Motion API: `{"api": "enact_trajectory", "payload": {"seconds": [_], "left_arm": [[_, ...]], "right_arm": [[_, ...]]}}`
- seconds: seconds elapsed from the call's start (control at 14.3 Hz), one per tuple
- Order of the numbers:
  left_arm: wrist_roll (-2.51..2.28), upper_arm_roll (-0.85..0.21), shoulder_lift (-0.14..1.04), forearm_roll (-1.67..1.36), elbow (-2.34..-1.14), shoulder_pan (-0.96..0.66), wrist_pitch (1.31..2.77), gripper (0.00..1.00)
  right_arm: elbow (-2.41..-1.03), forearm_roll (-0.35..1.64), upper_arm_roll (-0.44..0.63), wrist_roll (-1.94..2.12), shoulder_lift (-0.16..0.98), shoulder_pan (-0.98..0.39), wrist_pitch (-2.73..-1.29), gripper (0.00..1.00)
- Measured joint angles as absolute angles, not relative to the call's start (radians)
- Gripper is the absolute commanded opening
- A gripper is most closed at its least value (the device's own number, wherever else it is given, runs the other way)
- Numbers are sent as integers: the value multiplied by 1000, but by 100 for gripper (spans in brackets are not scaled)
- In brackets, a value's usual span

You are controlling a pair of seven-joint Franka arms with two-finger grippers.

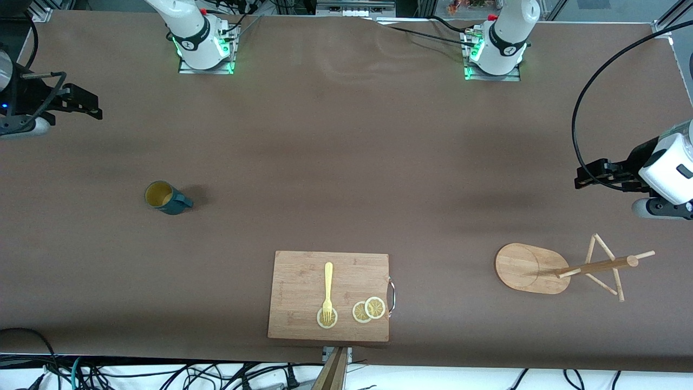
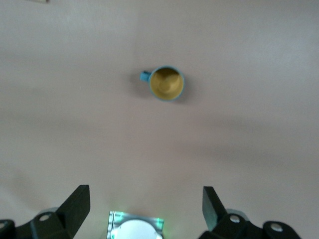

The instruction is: Pass cup and hang on rack

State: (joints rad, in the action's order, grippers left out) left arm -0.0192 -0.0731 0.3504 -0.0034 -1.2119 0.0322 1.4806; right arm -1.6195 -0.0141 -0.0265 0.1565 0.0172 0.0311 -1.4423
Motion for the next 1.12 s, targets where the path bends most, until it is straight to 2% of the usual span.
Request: {"api": "enact_trajectory", "payload": {"seconds": [0.49, 1.12], "left_arm": [[-19, -73, 351, -3, -1212, 32, 1481, 100], [-19, -73, 351, -3, -1212, 32, 1481, 100]], "right_arm": [[-1623, -20, -24, 156, 97, 31, -1427, 100], [-1684, -81, 34, 157, 93, 34, -1673, 100]]}}
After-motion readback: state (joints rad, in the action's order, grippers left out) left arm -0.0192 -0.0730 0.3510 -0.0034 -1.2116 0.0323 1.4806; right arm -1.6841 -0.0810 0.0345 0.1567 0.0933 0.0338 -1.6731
